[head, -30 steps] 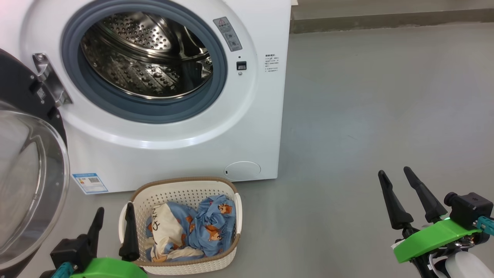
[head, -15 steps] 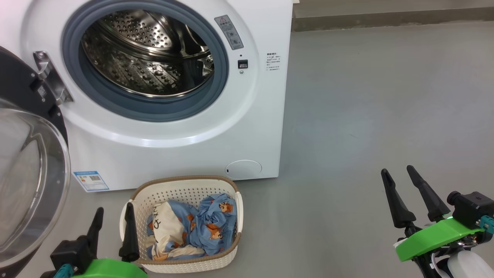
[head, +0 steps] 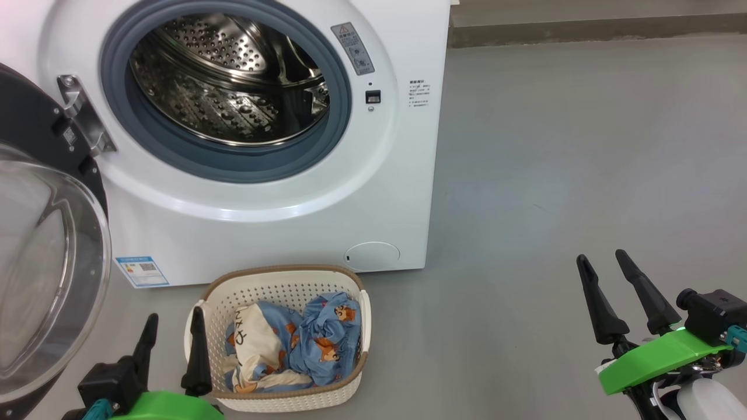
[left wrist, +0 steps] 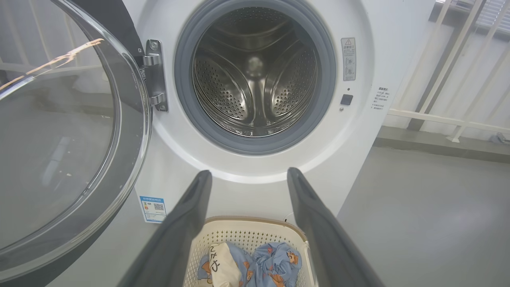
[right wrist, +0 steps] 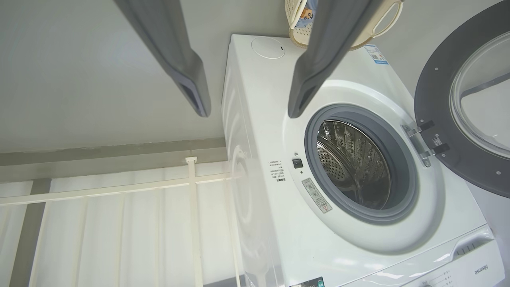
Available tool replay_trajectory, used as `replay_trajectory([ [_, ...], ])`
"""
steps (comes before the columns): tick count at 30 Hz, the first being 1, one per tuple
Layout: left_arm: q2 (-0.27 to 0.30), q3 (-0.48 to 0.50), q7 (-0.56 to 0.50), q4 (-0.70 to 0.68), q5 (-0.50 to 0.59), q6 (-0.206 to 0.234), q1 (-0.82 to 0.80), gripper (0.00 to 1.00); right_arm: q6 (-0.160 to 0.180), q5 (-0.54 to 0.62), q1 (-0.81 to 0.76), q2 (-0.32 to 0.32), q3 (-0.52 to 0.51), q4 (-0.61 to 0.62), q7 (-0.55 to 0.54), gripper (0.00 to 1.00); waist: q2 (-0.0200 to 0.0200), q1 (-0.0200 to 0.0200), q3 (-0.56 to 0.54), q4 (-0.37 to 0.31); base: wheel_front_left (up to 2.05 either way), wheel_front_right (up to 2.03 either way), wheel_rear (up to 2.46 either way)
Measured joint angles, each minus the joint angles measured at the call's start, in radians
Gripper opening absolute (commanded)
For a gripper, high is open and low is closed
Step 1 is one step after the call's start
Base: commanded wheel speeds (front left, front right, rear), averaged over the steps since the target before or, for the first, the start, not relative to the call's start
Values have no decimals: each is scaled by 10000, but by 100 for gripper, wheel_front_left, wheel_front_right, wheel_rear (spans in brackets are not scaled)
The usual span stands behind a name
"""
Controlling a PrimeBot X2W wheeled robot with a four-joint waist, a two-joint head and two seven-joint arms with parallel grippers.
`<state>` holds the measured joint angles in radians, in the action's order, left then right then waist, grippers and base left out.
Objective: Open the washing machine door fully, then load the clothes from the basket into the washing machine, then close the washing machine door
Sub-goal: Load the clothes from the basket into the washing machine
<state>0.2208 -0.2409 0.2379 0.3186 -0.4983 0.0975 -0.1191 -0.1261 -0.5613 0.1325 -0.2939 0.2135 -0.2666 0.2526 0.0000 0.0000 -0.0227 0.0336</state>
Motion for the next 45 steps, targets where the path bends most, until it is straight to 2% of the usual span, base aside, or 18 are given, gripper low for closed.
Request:
replay_trajectory([
  [22, 75, -12, 12, 52, -21, 84, -2, 100, 0, 0, -3, 2, -4, 2, 0, 100, 0, 1, 4, 45, 110, -145, 35],
  [45, 105, -142, 13, 151, -113, 75, -3, 100, 0, 0, -3, 0, 21, 2, 0, 100, 0, 0, -11, 83, 7, -7, 0],
])
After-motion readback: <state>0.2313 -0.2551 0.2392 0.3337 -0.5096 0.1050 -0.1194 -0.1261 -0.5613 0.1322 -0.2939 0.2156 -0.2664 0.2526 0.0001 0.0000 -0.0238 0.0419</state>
